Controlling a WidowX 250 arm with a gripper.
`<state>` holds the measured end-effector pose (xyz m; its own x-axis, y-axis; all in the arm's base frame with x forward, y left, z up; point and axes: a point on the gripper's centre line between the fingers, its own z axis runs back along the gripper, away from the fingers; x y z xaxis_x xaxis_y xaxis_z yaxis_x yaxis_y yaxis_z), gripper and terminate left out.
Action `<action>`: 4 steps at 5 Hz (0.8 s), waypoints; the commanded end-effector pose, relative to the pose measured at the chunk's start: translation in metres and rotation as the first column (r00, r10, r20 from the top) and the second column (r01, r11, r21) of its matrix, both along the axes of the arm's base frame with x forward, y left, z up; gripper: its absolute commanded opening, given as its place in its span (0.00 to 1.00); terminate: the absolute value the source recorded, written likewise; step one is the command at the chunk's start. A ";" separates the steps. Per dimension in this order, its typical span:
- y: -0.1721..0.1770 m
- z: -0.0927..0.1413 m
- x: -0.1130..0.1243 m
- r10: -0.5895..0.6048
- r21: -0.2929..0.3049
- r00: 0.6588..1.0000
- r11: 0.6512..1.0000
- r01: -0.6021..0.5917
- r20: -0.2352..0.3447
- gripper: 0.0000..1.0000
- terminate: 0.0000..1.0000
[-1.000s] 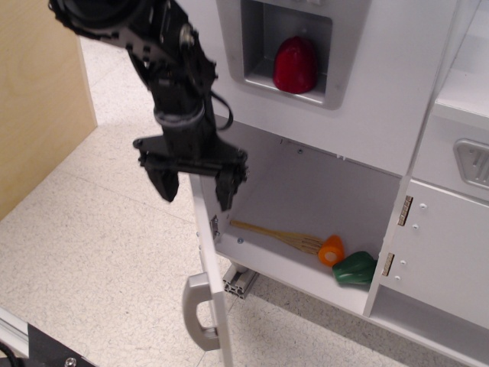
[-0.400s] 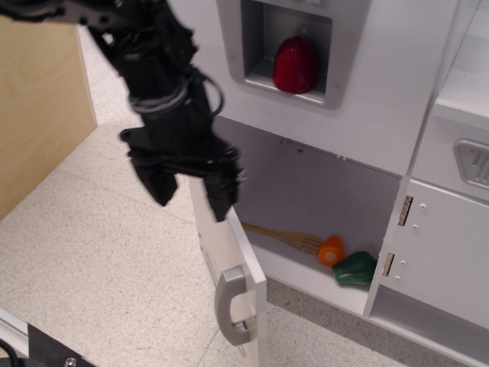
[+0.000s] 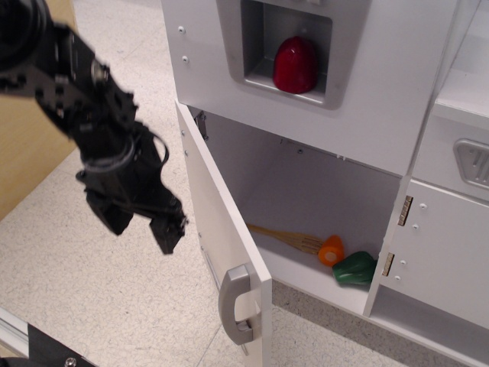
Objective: Close low fridge
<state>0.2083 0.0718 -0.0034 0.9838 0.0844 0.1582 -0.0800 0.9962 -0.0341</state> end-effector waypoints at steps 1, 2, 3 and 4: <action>-0.005 -0.036 0.017 0.030 0.013 0.998 0.999 -0.031 0.049 1.00 0.00; -0.019 -0.052 0.029 0.067 -0.001 0.997 0.998 -0.067 0.036 1.00 0.00; -0.038 -0.059 0.045 0.104 -0.028 0.994 0.994 -0.104 0.017 1.00 0.00; -0.051 -0.062 0.062 0.144 -0.043 0.989 0.989 -0.143 0.015 1.00 0.00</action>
<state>0.2637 0.0161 -0.0781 0.9608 0.2392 0.1401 -0.2302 0.9700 -0.0778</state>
